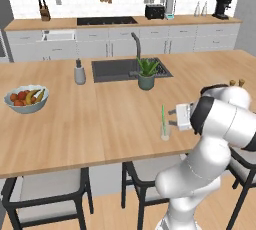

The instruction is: Take a straw from the drawer in front and place it inside the glass cup on the dining counter.

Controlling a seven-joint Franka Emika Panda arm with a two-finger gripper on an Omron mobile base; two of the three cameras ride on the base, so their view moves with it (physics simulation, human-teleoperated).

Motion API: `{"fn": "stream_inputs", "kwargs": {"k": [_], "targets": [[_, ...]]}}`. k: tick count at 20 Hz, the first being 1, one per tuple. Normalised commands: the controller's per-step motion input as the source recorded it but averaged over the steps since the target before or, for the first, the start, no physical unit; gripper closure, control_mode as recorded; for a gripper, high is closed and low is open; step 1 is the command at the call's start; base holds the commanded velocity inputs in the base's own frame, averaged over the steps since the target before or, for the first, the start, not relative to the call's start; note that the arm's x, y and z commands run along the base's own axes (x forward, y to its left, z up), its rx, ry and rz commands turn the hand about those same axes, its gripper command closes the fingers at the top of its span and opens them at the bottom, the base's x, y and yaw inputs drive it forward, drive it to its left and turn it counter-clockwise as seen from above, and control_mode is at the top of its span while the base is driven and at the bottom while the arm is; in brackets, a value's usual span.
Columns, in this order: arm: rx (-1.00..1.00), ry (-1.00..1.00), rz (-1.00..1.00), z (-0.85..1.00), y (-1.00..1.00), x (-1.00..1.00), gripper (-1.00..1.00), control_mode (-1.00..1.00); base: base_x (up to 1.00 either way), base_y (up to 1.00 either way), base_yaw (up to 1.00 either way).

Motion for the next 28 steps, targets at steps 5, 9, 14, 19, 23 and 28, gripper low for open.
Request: {"fn": "stream_inputs", "kwargs": {"k": [5,9,14,19,23,28], "targets": [[0.0,-0.01,-0.01,0.15,0.0,-0.21,-1.0,-1.0,0.0,0.0,0.0],[0.0,0.0,-0.01,0.12,0.0,-0.21,-1.0,-1.0,0.0,0.0,0.0],[0.0,0.0,-0.01,0.13,-0.03,-0.22,-1.0,-1.0,0.0,0.0,0.0],[0.0,0.0,-0.01,0.19,-0.02,-0.19,-1.0,-1.0,0.0,0.0,0.0],[0.0,0.0,-0.01,0.2,-0.01,-0.18,-1.0,-1.0,0.0,0.0,0.0],[0.0,0.0,-0.01,0.23,-0.01,-0.16,-1.0,-1.0,0.0,0.0,0.0]]}}
